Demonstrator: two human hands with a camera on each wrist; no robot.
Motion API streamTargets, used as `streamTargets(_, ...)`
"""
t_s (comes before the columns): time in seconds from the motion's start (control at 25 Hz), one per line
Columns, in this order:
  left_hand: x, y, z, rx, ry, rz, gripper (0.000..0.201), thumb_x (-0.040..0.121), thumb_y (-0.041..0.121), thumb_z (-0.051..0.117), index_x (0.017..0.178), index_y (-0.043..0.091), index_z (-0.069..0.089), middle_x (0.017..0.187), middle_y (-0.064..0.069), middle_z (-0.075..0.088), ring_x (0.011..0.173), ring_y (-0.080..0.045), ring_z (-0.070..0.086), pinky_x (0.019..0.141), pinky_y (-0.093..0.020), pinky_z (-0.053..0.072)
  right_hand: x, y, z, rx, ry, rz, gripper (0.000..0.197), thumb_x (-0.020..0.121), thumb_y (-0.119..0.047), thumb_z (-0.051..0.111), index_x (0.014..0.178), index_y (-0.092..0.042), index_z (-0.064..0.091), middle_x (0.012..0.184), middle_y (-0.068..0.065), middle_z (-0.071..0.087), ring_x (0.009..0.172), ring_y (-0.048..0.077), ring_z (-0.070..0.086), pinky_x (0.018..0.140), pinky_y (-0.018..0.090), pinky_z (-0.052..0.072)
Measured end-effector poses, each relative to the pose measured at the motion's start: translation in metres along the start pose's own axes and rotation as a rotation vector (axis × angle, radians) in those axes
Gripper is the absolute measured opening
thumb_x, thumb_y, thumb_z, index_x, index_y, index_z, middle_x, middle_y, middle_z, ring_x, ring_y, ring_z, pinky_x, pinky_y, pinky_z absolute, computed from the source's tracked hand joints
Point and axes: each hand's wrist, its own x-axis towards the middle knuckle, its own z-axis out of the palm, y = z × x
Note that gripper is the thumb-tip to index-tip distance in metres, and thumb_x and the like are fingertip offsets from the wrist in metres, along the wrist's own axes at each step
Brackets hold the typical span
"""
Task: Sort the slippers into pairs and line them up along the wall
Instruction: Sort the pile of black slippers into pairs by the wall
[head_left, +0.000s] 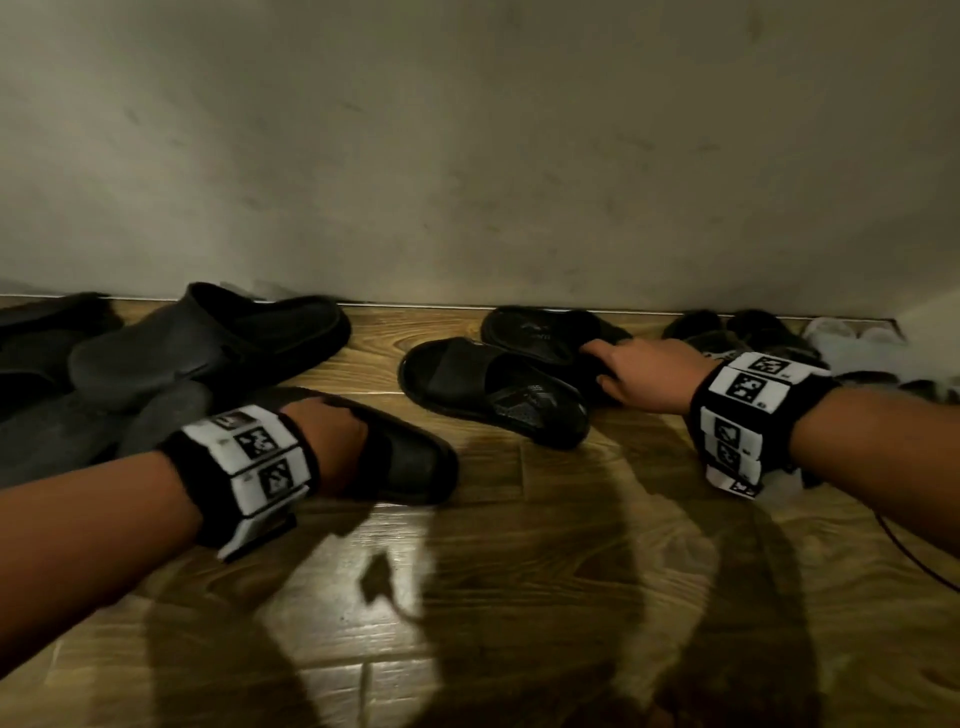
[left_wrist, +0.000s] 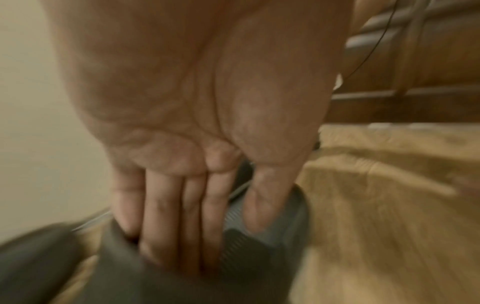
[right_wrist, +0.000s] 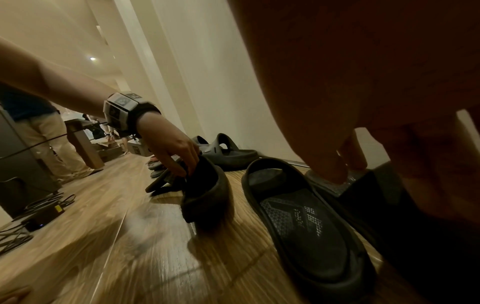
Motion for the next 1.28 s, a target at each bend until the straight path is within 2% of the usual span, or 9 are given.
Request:
streamTargets(0.16, 0.004, -0.032, -0.013, 0.016, -0.069, -0.113, 0.034, 0.091, 0.039, 0.047, 0.115, 0.019, 0.061, 0.117, -0.003, 0.067, 0.107, -0.022, 0.065, 0.082, -0.028, 0.049, 0.012, 0.005, -0.003, 0.07, -0.076, 0.061, 0.048, 0.096, -0.043, 0.043, 0.141, -0.026, 0.041, 0.129, 0.021, 0.055, 0.113, 0.038, 0.057, 0.092, 0.046, 0.05)
streamTargets(0.28, 0.028, -0.023, -0.04, -0.061, 0.293, -0.135, 0.036, 0.092, 0.048, 0.043, 0.105, 0.019, 0.06, 0.108, -0.007, 0.069, 0.099, -0.027, 0.068, 0.076, -0.033, 0.051, 0.02, -0.001, -0.002, 0.166, -0.128, 0.092, 0.041, 0.097, -0.037, 0.043, 0.124, -0.008, 0.054, 0.124, 0.025, 0.056, 0.112, 0.039, 0.055, 0.093, 0.041, 0.048)
streamTargets(0.36, 0.052, 0.001, -0.058, -0.168, 0.431, -0.119, 0.043, 0.091, 0.055, 0.04, 0.103, 0.017, 0.058, 0.104, -0.011, 0.069, 0.096, -0.03, 0.067, 0.073, -0.033, 0.049, 0.02, -0.001, -0.001, 0.257, -0.144, 0.118, 0.032, 0.096, -0.029, 0.044, 0.107, -0.003, 0.058, 0.116, 0.025, 0.059, 0.102, 0.037, 0.058, 0.085, 0.036, 0.047)
streamTargets(0.52, 0.095, 0.042, -0.079, -0.293, 0.332, -0.119, 0.065, 0.081, 0.072, 0.041, 0.104, 0.014, 0.059, 0.102, -0.012, 0.069, 0.094, -0.031, 0.066, 0.067, -0.031, 0.043, -0.009, 0.013, 0.007, 0.457, -0.135, 0.117, 0.021, 0.094, -0.024, 0.047, 0.085, -0.006, 0.053, 0.096, 0.018, 0.059, 0.085, 0.033, 0.057, 0.071, 0.03, 0.044)
streamTargets(0.72, 0.118, 0.06, -0.08, -0.167, 0.284, -0.075, 0.052, 0.079, 0.049, 0.06, 0.117, 0.014, 0.054, 0.11, -0.01, 0.068, 0.1, -0.029, 0.067, 0.065, -0.028, 0.039, -0.078, 0.031, 0.02, 0.527, -0.114, 0.055, 0.045, 0.095, -0.038, 0.051, 0.055, -0.018, 0.045, 0.055, -0.001, 0.047, 0.048, 0.013, 0.048, 0.046, 0.027, 0.034)
streamTargets(0.84, 0.122, 0.064, -0.1, -0.087, 0.302, -0.085, 0.039, 0.08, 0.038, 0.061, 0.111, 0.015, 0.056, 0.11, -0.009, 0.068, 0.1, -0.029, 0.067, 0.065, -0.029, 0.043, -0.106, 0.028, 0.033, 0.519, -0.119, 0.002, 0.047, 0.096, -0.045, 0.048, 0.064, -0.011, 0.054, 0.066, -0.001, 0.05, 0.057, 0.013, 0.045, 0.059, 0.03, 0.036)
streamTargets(1.04, 0.119, 0.093, -0.143, 0.073, 0.499, 0.058, 0.033, 0.082, 0.028, 0.059, 0.113, 0.016, 0.06, 0.102, -0.009, 0.072, 0.091, -0.03, 0.07, 0.066, -0.032, 0.051, -0.145, -0.005, 0.073, 0.248, -0.167, -0.095, 0.049, 0.097, -0.045, 0.046, 0.107, -0.001, 0.065, 0.123, 0.016, 0.05, 0.105, 0.034, 0.051, 0.07, 0.032, 0.036)
streamTargets(1.12, 0.123, 0.12, -0.162, 0.116, 0.564, 0.125, 0.032, 0.084, 0.025, 0.057, 0.114, 0.014, 0.06, 0.102, -0.011, 0.072, 0.09, -0.031, 0.07, 0.065, -0.033, 0.05, -0.154, -0.01, 0.085, 0.131, -0.193, -0.11, 0.048, 0.096, -0.041, 0.049, 0.112, 0.001, 0.064, 0.137, 0.022, 0.041, 0.119, 0.039, 0.043, 0.09, 0.041, 0.039)
streamTargets(1.28, 0.152, 0.168, -0.186, 0.175, 0.563, 0.166, 0.022, 0.092, 0.017, 0.046, 0.107, 0.011, 0.06, 0.099, -0.012, 0.072, 0.091, -0.032, 0.07, 0.07, -0.036, 0.051, -0.167, 0.002, 0.088, 0.084, -0.225, -0.223, 0.042, 0.09, -0.043, 0.058, 0.099, -0.004, 0.069, 0.119, 0.023, 0.054, 0.106, 0.038, 0.054, 0.082, 0.043, 0.046)
